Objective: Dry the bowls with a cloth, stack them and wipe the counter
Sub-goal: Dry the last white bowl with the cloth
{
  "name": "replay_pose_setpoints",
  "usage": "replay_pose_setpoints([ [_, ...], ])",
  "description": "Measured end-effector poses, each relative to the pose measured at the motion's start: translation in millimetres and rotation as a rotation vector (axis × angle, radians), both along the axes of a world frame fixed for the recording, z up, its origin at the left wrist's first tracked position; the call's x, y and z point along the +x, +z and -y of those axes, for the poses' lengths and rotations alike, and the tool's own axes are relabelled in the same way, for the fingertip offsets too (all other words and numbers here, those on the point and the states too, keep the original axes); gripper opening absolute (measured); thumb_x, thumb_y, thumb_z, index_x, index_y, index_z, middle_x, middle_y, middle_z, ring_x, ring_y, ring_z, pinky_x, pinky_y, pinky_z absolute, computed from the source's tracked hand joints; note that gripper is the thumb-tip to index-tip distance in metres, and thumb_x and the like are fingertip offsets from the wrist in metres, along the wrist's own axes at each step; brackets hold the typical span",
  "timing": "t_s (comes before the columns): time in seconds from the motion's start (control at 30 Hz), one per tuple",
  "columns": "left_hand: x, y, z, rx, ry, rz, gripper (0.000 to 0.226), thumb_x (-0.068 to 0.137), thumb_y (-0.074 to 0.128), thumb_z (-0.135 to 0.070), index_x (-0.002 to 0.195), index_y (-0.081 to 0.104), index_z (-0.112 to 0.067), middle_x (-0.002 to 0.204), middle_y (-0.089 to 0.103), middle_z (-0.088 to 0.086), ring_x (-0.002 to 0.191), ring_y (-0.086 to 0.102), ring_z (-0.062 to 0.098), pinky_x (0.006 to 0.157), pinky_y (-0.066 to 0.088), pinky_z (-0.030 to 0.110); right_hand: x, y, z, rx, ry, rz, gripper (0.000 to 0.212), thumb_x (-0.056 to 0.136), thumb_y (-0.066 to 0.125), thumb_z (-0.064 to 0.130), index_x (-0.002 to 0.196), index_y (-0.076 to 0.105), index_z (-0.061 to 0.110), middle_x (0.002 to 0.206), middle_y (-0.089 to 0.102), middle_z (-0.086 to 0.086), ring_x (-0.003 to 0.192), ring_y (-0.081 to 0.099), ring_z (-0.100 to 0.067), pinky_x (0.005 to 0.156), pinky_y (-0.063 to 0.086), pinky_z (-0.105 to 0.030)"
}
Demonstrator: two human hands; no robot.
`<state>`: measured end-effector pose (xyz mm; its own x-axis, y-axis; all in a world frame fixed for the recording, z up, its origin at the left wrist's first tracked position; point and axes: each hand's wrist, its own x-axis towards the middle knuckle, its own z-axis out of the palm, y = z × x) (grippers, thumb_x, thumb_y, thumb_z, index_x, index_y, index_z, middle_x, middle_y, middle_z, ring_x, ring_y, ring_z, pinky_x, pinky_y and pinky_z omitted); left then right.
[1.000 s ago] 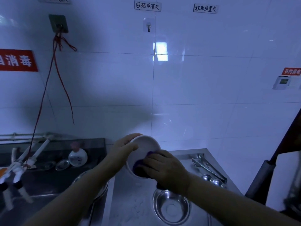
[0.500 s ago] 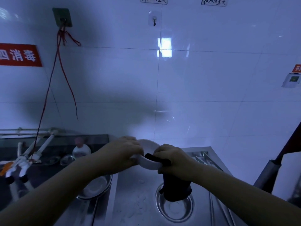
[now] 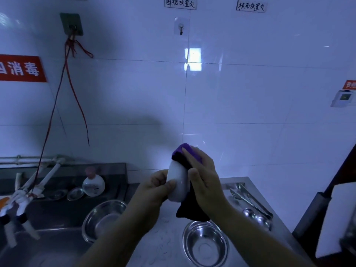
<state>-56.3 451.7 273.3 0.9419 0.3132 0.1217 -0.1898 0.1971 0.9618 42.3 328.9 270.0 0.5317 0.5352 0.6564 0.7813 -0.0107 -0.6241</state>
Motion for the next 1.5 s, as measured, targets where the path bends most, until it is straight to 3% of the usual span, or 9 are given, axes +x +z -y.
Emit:
replay_pose_setpoints([
  [0.23, 3.2, -0.9, 1.6, -0.046, -0.031, 0.042, 0.037, 0.076, 0.055, -0.009, 0.112, 0.062, -0.009, 0.105, 0.069, 0.013, 0.099, 0.066, 0.026, 0.078, 0.056, 0.030, -3.3, -20.5, -13.5, 0.021, -0.157, 0.279, 0.037, 0.101, 0.034, 0.039, 0.132, 0.052, 0.029, 0.139, 0.040, -0.001, 0.132, 0.031, -0.016, 0.106, 0.034, -0.036],
  [0.57, 2.6, 7.6, -5.8, 0.025, -0.007, 0.077, 0.036, 0.072, 0.060, -0.009, 0.108, 0.062, -0.002, 0.107, 0.066, 0.020, 0.096, 0.062, 0.030, 0.085, 0.050, 0.040, 19.3, 23.3, -17.3, 0.228, 0.049, -0.797, 0.036, 0.102, 0.039, 0.033, 0.093, 0.073, 0.028, 0.090, 0.072, 0.013, 0.093, 0.065, -0.014, 0.079, 0.052, -0.030],
  [0.67, 6.1, 6.2, -4.4, -0.099, 0.054, 0.075, 0.035, 0.073, 0.063, -0.001, 0.107, 0.061, -0.001, 0.105, 0.066, 0.023, 0.097, 0.059, 0.033, 0.088, 0.046, 0.043, 13.6, 18.5, -25.7, 0.206, -0.045, -0.518, 0.031, 0.103, 0.037, 0.021, 0.120, 0.062, 0.030, 0.123, 0.057, 0.008, 0.118, 0.051, -0.010, 0.106, 0.040, -0.036],
  [0.83, 12.5, 11.1, -9.7, -0.375, 0.095, 0.105, 0.041, 0.076, 0.047, -0.011, 0.115, 0.055, 0.004, 0.106, 0.061, 0.022, 0.094, 0.057, 0.030, 0.091, 0.044, 0.042, -2.9, 2.5, -32.0, 0.038, -0.164, 0.190, 0.041, 0.098, 0.040, 0.025, 0.138, 0.046, 0.014, 0.139, 0.044, -0.011, 0.126, 0.038, -0.026, 0.105, 0.037, -0.049],
  [0.97, 9.9, 10.0, -21.7, -0.447, 0.067, 0.160, 0.027, 0.081, 0.046, -0.010, 0.083, 0.073, -0.007, 0.082, 0.071, 0.013, 0.073, 0.069, 0.018, 0.067, 0.057, 0.029, -5.6, -20.3, -26.5, 0.020, -0.198, 0.583, 0.041, 0.099, 0.039, 0.037, 0.135, 0.042, 0.019, 0.136, 0.039, -0.005, 0.125, 0.037, -0.024, 0.103, 0.042, -0.040],
  [1.07, 8.3, 8.8, -23.2, -0.487, 0.066, 0.151, 0.026, 0.078, 0.047, -0.010, 0.084, 0.072, -0.007, 0.082, 0.072, 0.012, 0.072, 0.070, 0.019, 0.066, 0.058, 0.029, 2.9, -29.3, -19.9, 0.096, -0.196, 0.589, 0.037, 0.101, 0.038, 0.038, 0.131, 0.045, 0.017, 0.133, 0.039, -0.001, 0.123, 0.038, -0.022, 0.102, 0.044, -0.039],
  [1.23, 9.5, 12.5, -30.3, -0.439, 0.088, 0.186, 0.026, 0.081, 0.044, -0.006, 0.102, 0.059, 0.001, 0.085, 0.073, 0.009, 0.076, 0.069, 0.017, 0.067, 0.058, 0.025, 15.6, -25.9, -10.5, 0.218, -0.021, 0.058, 0.031, 0.098, 0.050, 0.034, 0.127, 0.056, 0.024, 0.131, 0.049, 0.008, 0.119, 0.049, -0.022, 0.096, 0.048, -0.048],
  [1.4, 9.8, 7.6, -21.0, -0.367, 0.066, 0.108, 0.036, 0.076, 0.049, -0.009, 0.108, 0.058, 0.003, 0.100, 0.066, 0.017, 0.090, 0.062, 0.025, 0.078, 0.054, 0.031, 13.7, -1.1, -13.6, 0.171, -0.115, 0.115, 0.036, 0.095, 0.051, 0.034, 0.118, 0.064, 0.009, 0.117, 0.060, 0.005, 0.110, 0.055, -0.014, 0.089, 0.048, -0.021],
  [1.5, 12.8, 8.7, -25.3, -0.400, 0.068, 0.145, 0.029, 0.083, 0.043, -0.006, 0.106, 0.061, 0.000, 0.094, 0.071, 0.013, 0.084, 0.068, 0.021, 0.079, 0.055, 0.031, 3.8, -10.8, -14.0, 0.109, -0.205, 0.370, 0.039, 0.096, 0.054, 0.032, 0.125, 0.061, 0.007, 0.120, 0.054, -0.004, 0.113, 0.046, -0.018, 0.095, 0.044, -0.026],
])
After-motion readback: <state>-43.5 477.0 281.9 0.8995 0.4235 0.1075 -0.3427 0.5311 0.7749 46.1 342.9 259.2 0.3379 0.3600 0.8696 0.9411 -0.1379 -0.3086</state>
